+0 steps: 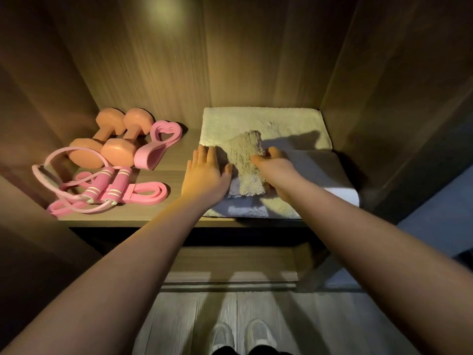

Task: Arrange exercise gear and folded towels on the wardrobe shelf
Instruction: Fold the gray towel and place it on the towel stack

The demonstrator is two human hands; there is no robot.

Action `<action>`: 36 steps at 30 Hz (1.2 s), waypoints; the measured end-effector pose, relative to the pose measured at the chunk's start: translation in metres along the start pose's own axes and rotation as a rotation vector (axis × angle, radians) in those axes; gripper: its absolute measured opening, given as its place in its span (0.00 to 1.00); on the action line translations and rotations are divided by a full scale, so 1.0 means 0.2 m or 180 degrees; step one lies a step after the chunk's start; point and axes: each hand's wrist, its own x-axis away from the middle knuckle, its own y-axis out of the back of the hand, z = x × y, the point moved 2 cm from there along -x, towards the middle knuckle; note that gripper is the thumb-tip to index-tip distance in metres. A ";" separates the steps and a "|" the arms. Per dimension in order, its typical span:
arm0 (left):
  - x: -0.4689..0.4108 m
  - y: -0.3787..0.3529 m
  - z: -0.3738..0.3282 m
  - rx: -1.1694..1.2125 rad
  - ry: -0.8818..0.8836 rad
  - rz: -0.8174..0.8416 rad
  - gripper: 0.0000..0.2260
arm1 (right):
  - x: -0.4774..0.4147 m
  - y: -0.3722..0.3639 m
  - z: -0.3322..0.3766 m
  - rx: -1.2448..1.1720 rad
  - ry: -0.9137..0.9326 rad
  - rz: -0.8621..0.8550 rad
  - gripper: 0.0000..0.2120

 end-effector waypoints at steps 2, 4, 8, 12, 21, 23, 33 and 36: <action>0.08 0.08 0.00 0.0757 0.0123 -0.0574 0.27 | 0.11 0.02 0.00 -0.0426 0.0233 -0.0108 0.20; 0.19 0.17 -0.01 0.1477 0.0393 -0.0997 0.25 | 0.26 0.05 0.01 -0.0739 0.0575 -0.0053 0.14; 0.50 0.25 -0.05 0.3476 0.1463 0.0580 0.31 | 0.62 0.10 -0.02 -0.1560 0.1030 0.0356 0.04; 0.85 0.28 -0.14 0.4644 0.1672 0.1478 0.23 | 0.94 0.12 -0.11 -0.1683 0.1046 0.0557 0.05; 1.47 0.16 -0.21 0.6280 0.2204 0.1151 0.19 | 1.41 0.18 -0.33 -0.0193 0.1151 -0.0379 0.05; 1.57 0.13 -0.26 0.6402 0.2312 0.1385 0.22 | 1.44 0.20 -0.29 0.0556 0.1357 -0.0458 0.08; 1.68 0.09 -0.39 0.6902 0.1864 0.1212 0.34 | 1.56 0.22 -0.13 0.2367 0.2039 -0.0963 0.12; 1.72 0.07 -0.41 0.6680 0.2175 0.1511 0.34 | 1.58 0.22 -0.09 0.2699 0.2338 -0.0988 0.13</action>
